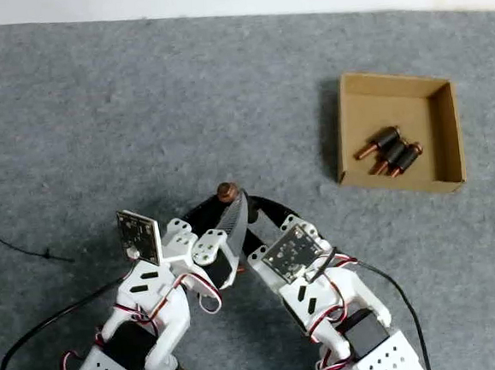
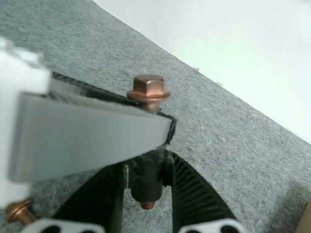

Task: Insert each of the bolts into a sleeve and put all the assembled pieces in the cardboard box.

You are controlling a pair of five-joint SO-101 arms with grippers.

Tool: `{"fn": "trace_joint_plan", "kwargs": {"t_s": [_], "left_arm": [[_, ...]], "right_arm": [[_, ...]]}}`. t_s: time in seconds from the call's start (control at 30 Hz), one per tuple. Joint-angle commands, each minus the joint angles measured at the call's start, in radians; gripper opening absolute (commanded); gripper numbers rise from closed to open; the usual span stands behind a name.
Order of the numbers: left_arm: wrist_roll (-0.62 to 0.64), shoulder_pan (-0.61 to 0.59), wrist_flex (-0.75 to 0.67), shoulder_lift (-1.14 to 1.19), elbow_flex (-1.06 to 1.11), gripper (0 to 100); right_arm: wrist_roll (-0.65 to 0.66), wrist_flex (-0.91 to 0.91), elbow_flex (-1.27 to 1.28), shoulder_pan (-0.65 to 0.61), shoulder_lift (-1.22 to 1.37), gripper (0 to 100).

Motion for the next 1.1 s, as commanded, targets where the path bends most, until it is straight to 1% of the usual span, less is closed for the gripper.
{"fn": "trace_joint_plan", "kwargs": {"t_s": [0.0,0.07,0.23,0.3,0.53,0.6,0.67,0.8,0.97,1.07], "left_arm": [[-0.002,0.016,0.002,-0.013,0.019,2],[-0.002,0.019,0.005,-0.013,0.019,8],[0.003,0.024,0.037,-0.013,0.019,30],[0.003,0.024,0.040,-0.013,0.019,36],[0.005,0.013,0.037,-0.018,0.019,37],[0.006,-0.008,0.035,-0.019,0.018,37],[0.055,-0.025,0.035,-0.019,0.010,37],[0.146,-0.087,0.025,-0.019,-0.015,37],[0.181,-0.199,-0.028,-0.019,-0.022,37],[0.180,-0.216,-0.031,-0.019,-0.022,37]], "right_arm": [[0.008,-0.044,0.010,0.048,-0.016,0.5],[0.008,-0.044,0.012,0.048,-0.016,0.5],[0.008,-0.044,0.012,0.047,-0.016,0.5],[0.008,-0.044,0.012,0.047,-0.016,0.5],[0.008,-0.044,0.012,0.048,-0.016,0.5],[0.009,-0.044,0.013,0.050,-0.016,0.5],[0.008,-0.044,0.013,0.051,-0.016,0.5],[0.008,-0.045,0.013,0.076,-0.016,0.5],[0.006,-0.048,0.013,0.087,-0.016,0.5],[0.006,-0.048,0.013,0.087,-0.016,0.5]]}}
